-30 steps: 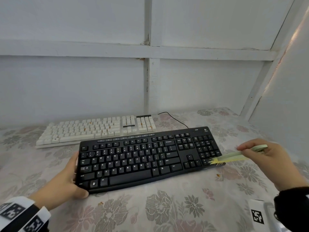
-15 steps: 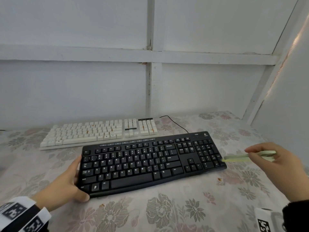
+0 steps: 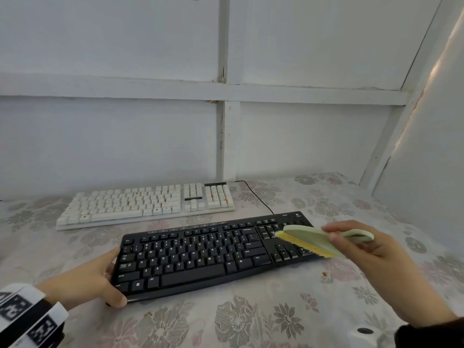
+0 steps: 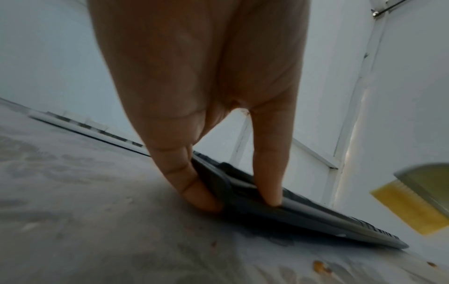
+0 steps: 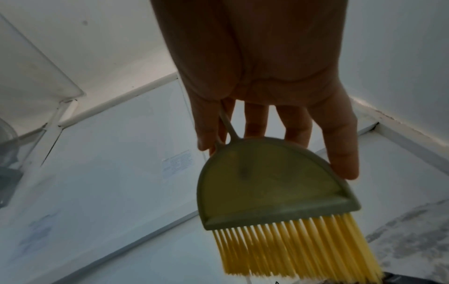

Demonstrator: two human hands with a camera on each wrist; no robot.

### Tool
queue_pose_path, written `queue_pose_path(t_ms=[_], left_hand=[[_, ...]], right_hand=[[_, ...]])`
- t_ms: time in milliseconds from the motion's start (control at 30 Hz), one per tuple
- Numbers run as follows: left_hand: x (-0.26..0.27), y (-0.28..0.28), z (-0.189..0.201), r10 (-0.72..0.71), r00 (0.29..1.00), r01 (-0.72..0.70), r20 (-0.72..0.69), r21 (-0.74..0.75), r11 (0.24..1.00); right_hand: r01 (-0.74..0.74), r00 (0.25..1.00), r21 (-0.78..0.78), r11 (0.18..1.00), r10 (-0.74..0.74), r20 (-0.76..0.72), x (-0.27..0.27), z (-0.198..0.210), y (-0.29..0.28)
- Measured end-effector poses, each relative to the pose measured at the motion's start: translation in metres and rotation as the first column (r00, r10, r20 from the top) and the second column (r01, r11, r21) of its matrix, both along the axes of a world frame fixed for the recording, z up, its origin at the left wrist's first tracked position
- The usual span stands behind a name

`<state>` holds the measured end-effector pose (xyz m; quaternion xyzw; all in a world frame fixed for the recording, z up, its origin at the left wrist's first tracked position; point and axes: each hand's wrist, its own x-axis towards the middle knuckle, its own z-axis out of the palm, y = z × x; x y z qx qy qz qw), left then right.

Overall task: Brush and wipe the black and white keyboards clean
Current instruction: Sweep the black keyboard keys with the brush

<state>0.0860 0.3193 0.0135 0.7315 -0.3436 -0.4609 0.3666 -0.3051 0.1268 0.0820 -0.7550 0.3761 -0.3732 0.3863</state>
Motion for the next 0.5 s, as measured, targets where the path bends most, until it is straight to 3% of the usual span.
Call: queue_pose_path(t_ms=[233,400,500], left_hand=[[-0.010,-0.002,0.005,-0.027,0.998,0.023,0.063,0.053,0.998],[-0.012,-0.004,0.003,-0.063,0.954,0.026,0.292,0.127,0.992],[-0.015,-0.003,0.004,-0.051,0.938,0.005,0.342,0.135,0.991]], right_hand=[[-0.029,0.993,0.145,0.989,0.012,0.118,-0.002,-0.001,0.004],[-0.020,0.987,0.221,0.975,-0.016,0.160,-0.010,-0.005,-0.002],[-0.009,0.984,0.247,0.969,-0.036,0.174,-0.014,-0.005,-0.004]])
